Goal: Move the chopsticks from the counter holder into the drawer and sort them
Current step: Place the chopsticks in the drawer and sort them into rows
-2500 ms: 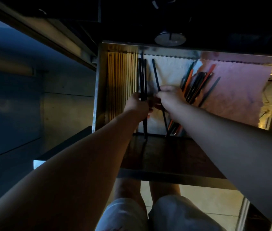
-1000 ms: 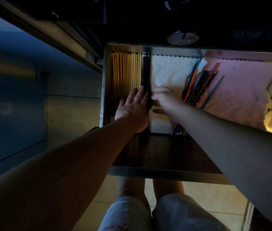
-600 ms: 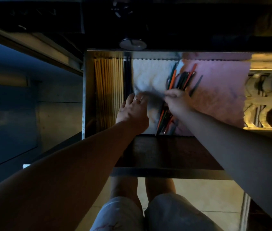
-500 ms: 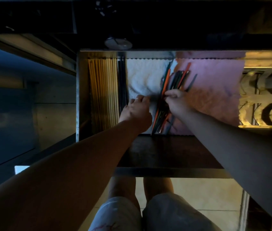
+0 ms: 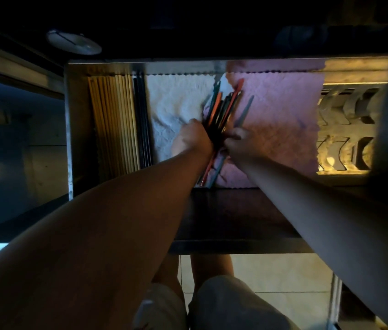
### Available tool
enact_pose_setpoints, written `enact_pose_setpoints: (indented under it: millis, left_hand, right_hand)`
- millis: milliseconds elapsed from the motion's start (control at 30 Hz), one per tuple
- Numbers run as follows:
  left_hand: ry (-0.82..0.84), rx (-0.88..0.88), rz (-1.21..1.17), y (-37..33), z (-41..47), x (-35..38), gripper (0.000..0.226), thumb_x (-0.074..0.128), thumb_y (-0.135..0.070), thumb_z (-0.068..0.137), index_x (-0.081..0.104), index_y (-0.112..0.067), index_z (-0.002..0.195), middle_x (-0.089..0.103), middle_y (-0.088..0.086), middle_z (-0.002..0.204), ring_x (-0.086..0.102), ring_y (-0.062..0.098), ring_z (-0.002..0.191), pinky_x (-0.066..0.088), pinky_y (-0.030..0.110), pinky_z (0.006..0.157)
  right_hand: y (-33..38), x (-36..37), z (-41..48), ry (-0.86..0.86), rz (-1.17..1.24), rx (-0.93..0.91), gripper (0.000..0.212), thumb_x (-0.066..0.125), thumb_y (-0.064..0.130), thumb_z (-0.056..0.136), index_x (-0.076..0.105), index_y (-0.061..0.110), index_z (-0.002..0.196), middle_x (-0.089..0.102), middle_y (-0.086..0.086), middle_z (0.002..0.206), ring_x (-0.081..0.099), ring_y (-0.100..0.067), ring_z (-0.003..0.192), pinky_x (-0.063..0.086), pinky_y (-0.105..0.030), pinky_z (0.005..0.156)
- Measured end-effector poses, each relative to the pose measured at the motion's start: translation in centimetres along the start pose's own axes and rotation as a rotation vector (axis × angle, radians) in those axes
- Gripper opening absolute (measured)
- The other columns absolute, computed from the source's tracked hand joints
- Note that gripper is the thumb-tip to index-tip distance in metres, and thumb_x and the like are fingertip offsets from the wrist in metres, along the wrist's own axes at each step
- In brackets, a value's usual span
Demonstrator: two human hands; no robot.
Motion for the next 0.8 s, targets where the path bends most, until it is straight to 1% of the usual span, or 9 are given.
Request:
enact_pose_setpoints:
  millis: [67,133,300,367,433,567,633,700,800]
  left_hand:
    - [0.012,0.003,-0.021,0.0,0.0,-0.1,0.034,0.059,-0.019,0.090,0.060,-0.002,0.120,0.062,0.018,0.123,0.060,0.034,0.116,0.049,0.039,0.091]
    - [0.027,0.012,-0.058,0.1,-0.1,-0.2,0.035,0.062,-0.022,0.089,0.064,-0.003,0.118,0.066,0.018,0.118,0.062,0.033,0.111,0.050,0.037,0.085]
    - [0.018,-0.021,-0.167,0.7,-0.5,-0.3,0.034,0.050,-0.025,0.093,0.058,-0.004,0.119,0.064,0.018,0.116,0.062,0.035,0.106,0.045,0.034,0.075]
    - [-0.009,-0.031,-0.236,1.0,-0.9,-0.6,0.032,0.045,-0.020,0.094,0.053,-0.002,0.120,0.062,0.020,0.116,0.060,0.038,0.107,0.045,0.037,0.078]
    - [-0.046,0.002,-0.279,1.2,-1.4,-0.9,0.026,0.044,-0.014,0.094,0.051,-0.002,0.116,0.061,0.017,0.104,0.059,0.037,0.100,0.043,0.039,0.074]
    - [-0.152,0.103,-0.291,1.5,-2.2,-1.2,0.013,0.043,-0.016,0.095,0.049,-0.009,0.103,0.054,0.012,0.087,0.056,0.033,0.082,0.036,0.036,0.065]
    - [-0.117,0.159,-0.212,1.2,-2.4,-0.8,0.013,0.044,-0.020,0.094,0.049,-0.012,0.101,0.053,0.011,0.084,0.052,0.031,0.077,0.036,0.036,0.064]
    - [-0.041,0.182,-0.129,1.0,-2.3,-0.2,0.015,0.044,-0.022,0.092,0.050,-0.014,0.102,0.053,0.010,0.084,0.054,0.032,0.080,0.036,0.035,0.064]
    - [0.027,0.194,-0.069,0.4,-2.2,0.3,0.021,0.045,-0.022,0.093,0.053,-0.014,0.111,0.063,0.015,0.099,0.061,0.035,0.094,0.036,0.035,0.067]
  right_hand:
    - [-0.3,0.1,0.3,0.015,0.001,-0.008,0.018,0.046,0.025,0.058,0.060,0.026,0.069,0.066,-0.008,0.078,0.067,-0.035,0.084,0.056,-0.042,0.077]
    - [-0.1,0.2,0.3,0.021,0.012,-0.032,0.017,0.048,0.025,0.056,0.062,0.027,0.066,0.067,-0.009,0.076,0.068,-0.037,0.084,0.056,-0.052,0.082]
    - [0.8,0.1,-0.3,0.039,0.039,-0.007,0.013,0.050,0.015,0.067,0.059,0.023,0.068,0.061,-0.007,0.073,0.064,-0.032,0.082,0.055,-0.043,0.078]
    - [0.7,0.0,-0.1,0.037,0.033,0.005,0.018,0.049,0.002,0.081,0.060,0.016,0.079,0.056,-0.005,0.071,0.060,-0.027,0.080,0.053,-0.035,0.069]
    - [0.5,-0.4,0.2,0.022,0.021,0.006,0.021,0.048,-0.001,0.085,0.062,0.014,0.090,0.057,-0.005,0.074,0.058,-0.025,0.079,0.046,-0.025,0.061]
    - [0.2,-0.9,0.3,0.019,-0.001,0.011,0.022,0.050,0.008,0.084,0.066,0.019,0.093,0.066,-0.008,0.089,0.064,-0.025,0.086,0.051,-0.035,0.074]
    - [0.2,-1.1,0.3,0.007,0.010,0.015,0.023,0.049,0.005,0.085,0.066,0.018,0.093,0.065,-0.008,0.088,0.063,-0.024,0.085,0.051,-0.035,0.074]
    - [0.1,-1.2,0.2,0.005,0.025,0.011,0.024,0.048,0.003,0.085,0.066,0.016,0.094,0.063,-0.008,0.088,0.061,-0.022,0.083,0.048,-0.032,0.071]
    - [-0.1,-1.2,0.3,0.006,0.017,0.011,0.022,0.048,0.003,0.086,0.065,0.017,0.089,0.063,-0.007,0.086,0.061,-0.023,0.084,0.051,-0.035,0.074]
Point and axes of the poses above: each hand's wrist, its own z-axis towards the middle knuckle, its own x-axis out of the palm, y = z × x, the point moved 7 cm from there along z, towards the middle knuckle
